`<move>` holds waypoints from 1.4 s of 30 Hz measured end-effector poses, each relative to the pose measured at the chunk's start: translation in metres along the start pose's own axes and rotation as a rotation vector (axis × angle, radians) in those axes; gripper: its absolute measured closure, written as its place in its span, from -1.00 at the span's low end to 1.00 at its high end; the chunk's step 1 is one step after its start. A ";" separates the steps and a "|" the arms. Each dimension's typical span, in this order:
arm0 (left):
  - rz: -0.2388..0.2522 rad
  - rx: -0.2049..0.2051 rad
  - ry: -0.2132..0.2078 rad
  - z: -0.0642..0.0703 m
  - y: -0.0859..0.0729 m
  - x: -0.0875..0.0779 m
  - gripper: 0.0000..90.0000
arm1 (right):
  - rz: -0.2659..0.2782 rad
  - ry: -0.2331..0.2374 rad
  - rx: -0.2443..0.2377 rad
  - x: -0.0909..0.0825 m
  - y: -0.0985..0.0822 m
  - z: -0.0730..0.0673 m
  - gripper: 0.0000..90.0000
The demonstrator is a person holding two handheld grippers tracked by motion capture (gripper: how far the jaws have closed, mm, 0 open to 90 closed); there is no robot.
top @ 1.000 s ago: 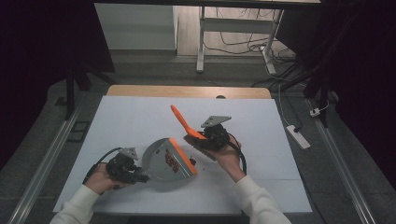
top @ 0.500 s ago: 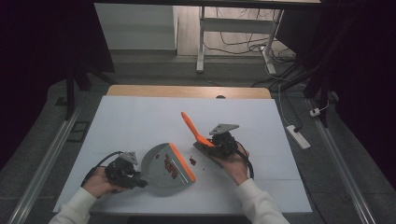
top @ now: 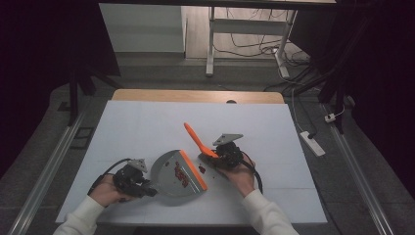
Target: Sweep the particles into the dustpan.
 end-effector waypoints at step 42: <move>-0.009 0.016 -0.020 0.013 -0.007 -0.007 0.37 | 0.079 -0.009 0.088 -0.047 -0.023 0.003 0.56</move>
Point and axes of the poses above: each handheld gripper's, and its own axes: x roughly forward along the jaws, y roughly out of its top, z roughly to its right, the point moved 10 cm from there along x, roughly forward along the jaws, and after that the axes turned 1 degree about y, right-handed, at the moved point
